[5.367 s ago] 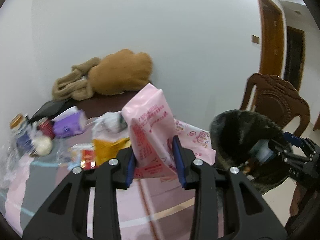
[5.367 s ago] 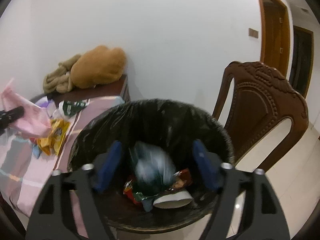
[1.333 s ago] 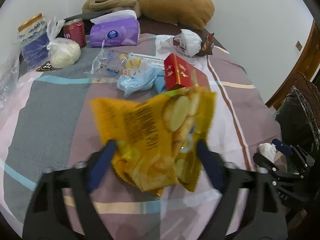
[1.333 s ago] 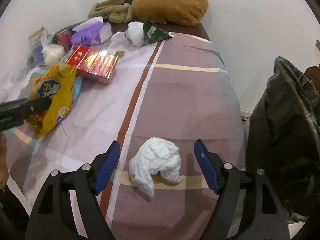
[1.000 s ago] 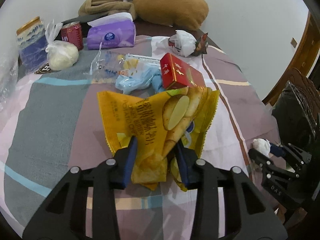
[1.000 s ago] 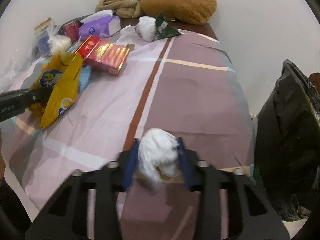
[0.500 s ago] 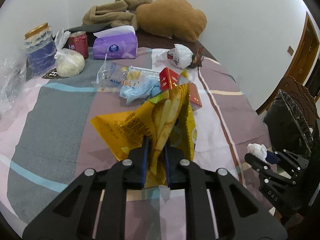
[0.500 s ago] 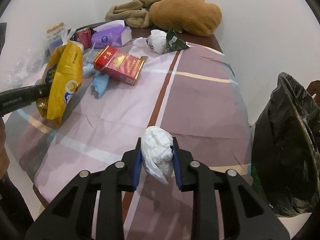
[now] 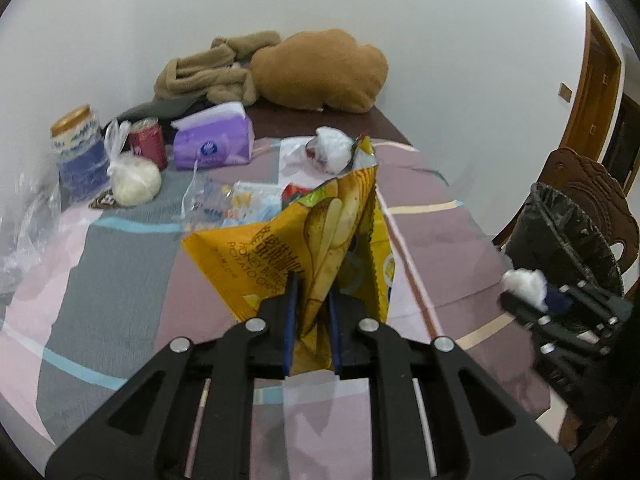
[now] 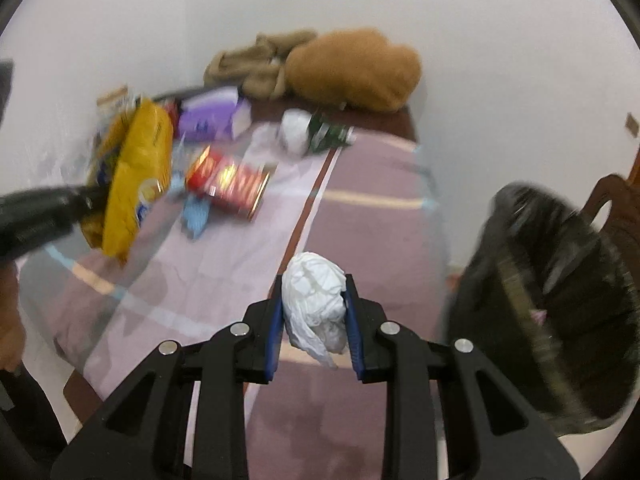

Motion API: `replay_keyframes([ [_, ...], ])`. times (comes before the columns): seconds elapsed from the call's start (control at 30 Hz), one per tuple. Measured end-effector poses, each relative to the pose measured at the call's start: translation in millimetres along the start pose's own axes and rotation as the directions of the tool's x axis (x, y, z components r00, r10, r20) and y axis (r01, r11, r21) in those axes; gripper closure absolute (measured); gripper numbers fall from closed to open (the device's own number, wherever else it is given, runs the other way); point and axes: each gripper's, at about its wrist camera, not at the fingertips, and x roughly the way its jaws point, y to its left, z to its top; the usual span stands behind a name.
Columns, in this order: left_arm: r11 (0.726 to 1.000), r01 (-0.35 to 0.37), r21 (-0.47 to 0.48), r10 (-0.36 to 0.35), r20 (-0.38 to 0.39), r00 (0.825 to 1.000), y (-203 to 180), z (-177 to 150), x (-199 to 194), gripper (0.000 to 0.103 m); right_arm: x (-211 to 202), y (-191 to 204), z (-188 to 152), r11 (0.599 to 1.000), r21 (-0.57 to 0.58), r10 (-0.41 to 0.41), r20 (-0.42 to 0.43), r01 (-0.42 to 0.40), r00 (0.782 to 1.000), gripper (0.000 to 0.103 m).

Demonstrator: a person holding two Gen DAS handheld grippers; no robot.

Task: Collect trash
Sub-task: 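Carry the tissue ball and yellow chip bag to the bin and release both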

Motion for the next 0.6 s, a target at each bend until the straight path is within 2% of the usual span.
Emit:
replay_keyframes([
  [0.1, 1.000, 0.011, 0.024, -0.012, 0.028, 1.000, -15.3, 10.1, -8.7, 0.088, -30.2, -18.8, 8.6, 0.999, 0.019, -0.049, 0.084, 0.048, 0.995, 0.075],
  [0.23, 0.994, 0.063, 0.085, -0.069, 0.071, 0.995, -49.0, 28.5, -20.8, 0.089, -67.0, -62.2, 9.5, 0.983, 0.101, -0.170, 0.160, 0.155, 0.972, 0.075],
  [0.47, 0.967, 0.161, 0.198, -0.180, 0.083, 0.980, -120.1, 48.3, -23.7, 0.088, -81.1, -138.9, -18.3, 0.934, 0.262, -0.283, 0.120, 0.244, 0.952, 0.075],
  [0.6, 0.948, 0.229, 0.220, -0.248, 0.063, 0.967, -158.6, 68.5, -19.6, 0.089, -81.0, -173.4, -27.4, 0.911, 0.330, -0.297, 0.103, 0.249, 0.949, 0.075],
])
